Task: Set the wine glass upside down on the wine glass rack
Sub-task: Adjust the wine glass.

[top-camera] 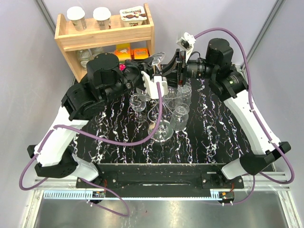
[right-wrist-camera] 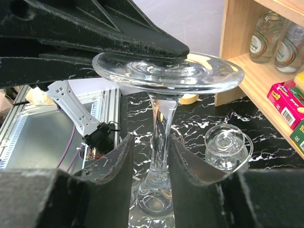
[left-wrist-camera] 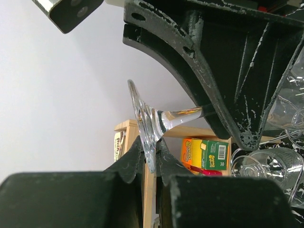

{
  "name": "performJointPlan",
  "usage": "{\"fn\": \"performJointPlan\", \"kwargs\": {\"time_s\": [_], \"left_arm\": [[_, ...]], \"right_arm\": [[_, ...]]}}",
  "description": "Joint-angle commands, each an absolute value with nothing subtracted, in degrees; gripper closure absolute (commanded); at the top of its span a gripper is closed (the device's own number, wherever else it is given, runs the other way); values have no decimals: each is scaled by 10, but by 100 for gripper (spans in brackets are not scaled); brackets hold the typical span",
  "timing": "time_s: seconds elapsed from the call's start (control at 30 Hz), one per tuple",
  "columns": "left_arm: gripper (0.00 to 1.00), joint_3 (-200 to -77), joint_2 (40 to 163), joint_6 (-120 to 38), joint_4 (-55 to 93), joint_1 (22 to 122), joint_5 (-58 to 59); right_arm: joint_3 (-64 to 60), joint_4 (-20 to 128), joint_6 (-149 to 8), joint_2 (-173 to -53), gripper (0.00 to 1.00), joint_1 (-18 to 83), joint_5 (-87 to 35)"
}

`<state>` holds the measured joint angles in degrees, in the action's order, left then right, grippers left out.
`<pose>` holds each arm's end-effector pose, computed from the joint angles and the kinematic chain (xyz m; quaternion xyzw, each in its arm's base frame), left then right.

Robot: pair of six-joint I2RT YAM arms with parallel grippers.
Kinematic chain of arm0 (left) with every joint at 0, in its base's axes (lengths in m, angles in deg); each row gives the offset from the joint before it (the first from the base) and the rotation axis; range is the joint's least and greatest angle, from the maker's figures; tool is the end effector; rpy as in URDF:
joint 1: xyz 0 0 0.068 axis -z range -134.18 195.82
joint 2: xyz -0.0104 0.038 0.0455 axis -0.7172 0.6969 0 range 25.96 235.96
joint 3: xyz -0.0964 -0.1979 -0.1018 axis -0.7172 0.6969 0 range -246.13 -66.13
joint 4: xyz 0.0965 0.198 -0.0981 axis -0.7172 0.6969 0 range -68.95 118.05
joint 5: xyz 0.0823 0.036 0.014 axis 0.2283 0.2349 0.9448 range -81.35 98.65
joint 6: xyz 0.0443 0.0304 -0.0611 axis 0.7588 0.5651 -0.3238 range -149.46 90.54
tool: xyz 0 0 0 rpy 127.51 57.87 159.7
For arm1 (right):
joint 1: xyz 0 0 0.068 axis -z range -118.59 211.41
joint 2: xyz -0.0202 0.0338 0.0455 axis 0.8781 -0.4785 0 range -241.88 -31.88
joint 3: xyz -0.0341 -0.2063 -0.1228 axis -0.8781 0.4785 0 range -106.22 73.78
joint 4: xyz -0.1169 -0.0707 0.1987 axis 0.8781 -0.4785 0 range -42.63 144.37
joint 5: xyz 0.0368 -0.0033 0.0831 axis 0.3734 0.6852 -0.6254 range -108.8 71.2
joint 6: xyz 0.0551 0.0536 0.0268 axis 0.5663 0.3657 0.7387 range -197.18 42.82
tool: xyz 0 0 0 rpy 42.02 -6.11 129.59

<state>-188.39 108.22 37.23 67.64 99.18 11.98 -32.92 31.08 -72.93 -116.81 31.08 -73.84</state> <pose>0.1612 -0.2098 0.5168 0.6368 0.3896 0.0988 0.6580 0.2288 0.2010 0.4805 -0.4574 0.5462 0.5000 0.4923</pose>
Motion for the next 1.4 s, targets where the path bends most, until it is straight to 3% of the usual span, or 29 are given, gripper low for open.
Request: {"fn": "performJointPlan", "kwargs": {"time_s": [0.0,0.17,0.3,0.8,0.93,1.07,1.27,1.37], "left_arm": [[100,-1916,1064,386,598,990,159],[100,-1918,1061,386,598,990,160],[100,-1920,1060,384,596,989,161],[100,-1905,1061,366,574,989,179],[65,-1897,1055,348,574,989,175],[48,-1894,1049,340,574,990,175],[7,-1889,1036,311,574,986,181],[1,-1880,1017,275,580,972,166]], "right_arm": [[-338,289,-754,-1146,61,311,-733],[-340,272,-769,-1142,70,312,-723],[-347,263,-792,-1144,100,313,-713],[-381,225,-840,-1144,100,313,-678],[-405,215,-848,-1148,100,313,-660],[-419,211,-850,-1151,100,313,-649],[-436,198,-875,-1146,100,313,-612],[-440,176,-903,-1134,100,314,-579]]}}
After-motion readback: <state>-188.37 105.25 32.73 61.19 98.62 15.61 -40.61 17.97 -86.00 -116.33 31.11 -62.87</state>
